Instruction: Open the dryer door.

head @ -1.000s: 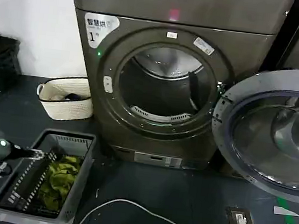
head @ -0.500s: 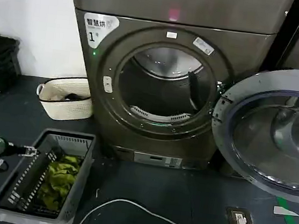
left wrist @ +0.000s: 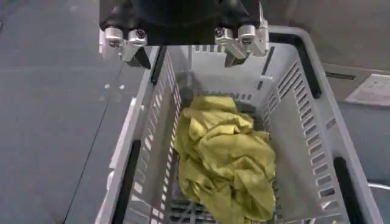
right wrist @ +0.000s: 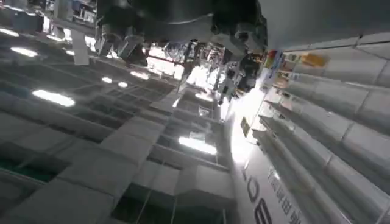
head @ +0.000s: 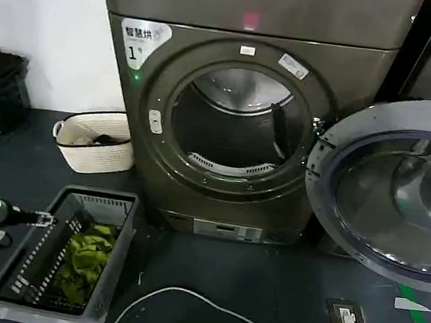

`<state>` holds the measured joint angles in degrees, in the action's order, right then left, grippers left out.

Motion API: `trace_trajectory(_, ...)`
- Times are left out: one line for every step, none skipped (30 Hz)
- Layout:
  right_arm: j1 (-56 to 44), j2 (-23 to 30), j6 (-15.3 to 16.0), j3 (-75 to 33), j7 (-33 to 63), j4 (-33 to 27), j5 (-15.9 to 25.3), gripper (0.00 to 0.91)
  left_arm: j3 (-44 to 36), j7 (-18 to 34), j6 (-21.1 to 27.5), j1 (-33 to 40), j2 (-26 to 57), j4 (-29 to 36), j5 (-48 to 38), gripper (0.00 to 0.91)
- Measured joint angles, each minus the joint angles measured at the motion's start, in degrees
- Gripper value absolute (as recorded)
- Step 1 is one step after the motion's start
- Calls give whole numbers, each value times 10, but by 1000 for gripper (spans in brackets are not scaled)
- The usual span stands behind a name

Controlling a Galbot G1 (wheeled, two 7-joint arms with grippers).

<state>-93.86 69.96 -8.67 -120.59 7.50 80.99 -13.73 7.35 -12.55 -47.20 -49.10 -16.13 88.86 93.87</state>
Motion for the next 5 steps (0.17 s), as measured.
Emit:
trace_trajectory(0, 0, 0, 0, 0, 0, 0, 907, 0, 0, 0, 1, 0, 0, 0, 907)
trace_trajectory(1, 1, 0, 0, 0, 1, 0, 907, 0, 0, 0, 1, 0, 0, 0, 907)
trace_trajectory(1, 2, -1, 1, 0, 1, 0, 907, 0, 0, 0, 2, 0, -1, 0, 907)
trace_trajectory(1, 2, -1, 1, -1, 1, 0, 907, 0, 0, 0, 2, 0, -1, 0, 907)
trace_trajectory(1, 3, -1, 2, -1, 1, 0, 907, 0, 0, 0, 2, 0, -2, 0, 907)
